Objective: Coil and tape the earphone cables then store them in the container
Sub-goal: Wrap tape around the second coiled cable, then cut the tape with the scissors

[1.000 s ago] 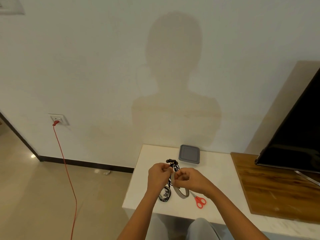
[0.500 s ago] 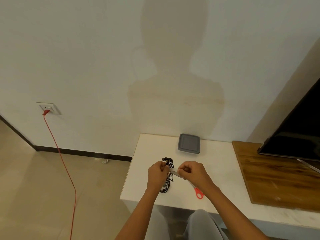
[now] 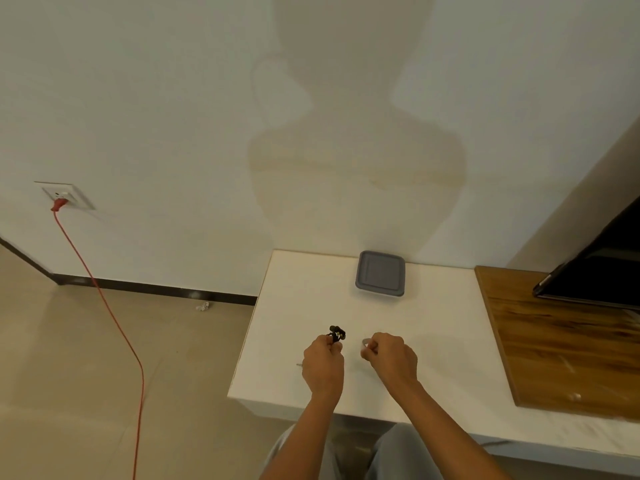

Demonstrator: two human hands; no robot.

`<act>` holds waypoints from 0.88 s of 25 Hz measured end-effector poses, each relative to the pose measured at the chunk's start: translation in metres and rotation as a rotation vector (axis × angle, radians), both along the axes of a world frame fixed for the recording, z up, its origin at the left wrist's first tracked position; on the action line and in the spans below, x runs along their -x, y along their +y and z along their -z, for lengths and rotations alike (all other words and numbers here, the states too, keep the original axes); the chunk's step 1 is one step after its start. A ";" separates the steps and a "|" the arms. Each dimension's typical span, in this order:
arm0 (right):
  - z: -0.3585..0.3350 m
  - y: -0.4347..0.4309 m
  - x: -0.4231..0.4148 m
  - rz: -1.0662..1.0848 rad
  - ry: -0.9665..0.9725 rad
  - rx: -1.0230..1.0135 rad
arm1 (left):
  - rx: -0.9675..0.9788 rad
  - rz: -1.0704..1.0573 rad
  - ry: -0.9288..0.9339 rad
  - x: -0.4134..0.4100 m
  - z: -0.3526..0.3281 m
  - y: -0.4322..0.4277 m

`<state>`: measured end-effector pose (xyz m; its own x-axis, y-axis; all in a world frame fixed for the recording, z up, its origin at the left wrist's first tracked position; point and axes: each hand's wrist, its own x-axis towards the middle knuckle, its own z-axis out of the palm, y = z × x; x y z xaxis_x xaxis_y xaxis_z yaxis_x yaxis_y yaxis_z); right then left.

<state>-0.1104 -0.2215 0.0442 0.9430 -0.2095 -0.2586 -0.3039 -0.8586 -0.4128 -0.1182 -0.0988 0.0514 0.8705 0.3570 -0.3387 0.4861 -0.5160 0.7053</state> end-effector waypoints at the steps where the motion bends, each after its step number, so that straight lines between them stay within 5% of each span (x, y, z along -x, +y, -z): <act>1: 0.009 -0.002 -0.002 -0.004 0.020 0.008 | 0.018 -0.009 0.035 -0.002 0.009 0.000; 8: 0.052 -0.010 -0.005 0.016 0.100 -0.017 | 0.180 -0.043 0.179 -0.008 0.040 0.001; 13: 0.067 -0.019 0.003 0.006 -0.045 -0.160 | 0.207 -0.071 0.162 -0.008 0.048 -0.001; 16: 0.079 -0.043 0.027 -0.031 -0.157 -0.039 | 0.247 -0.091 0.169 -0.009 0.049 -0.001; 22: 0.077 -0.065 0.058 0.002 0.047 0.109 | 0.289 -0.115 0.165 -0.009 0.049 -0.004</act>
<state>-0.1681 -0.2863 -0.0325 0.9301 -0.2404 -0.2777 -0.3221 -0.8972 -0.3021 -0.1088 -0.1026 0.0021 0.7554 0.3188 -0.5725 0.6489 -0.2419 0.7214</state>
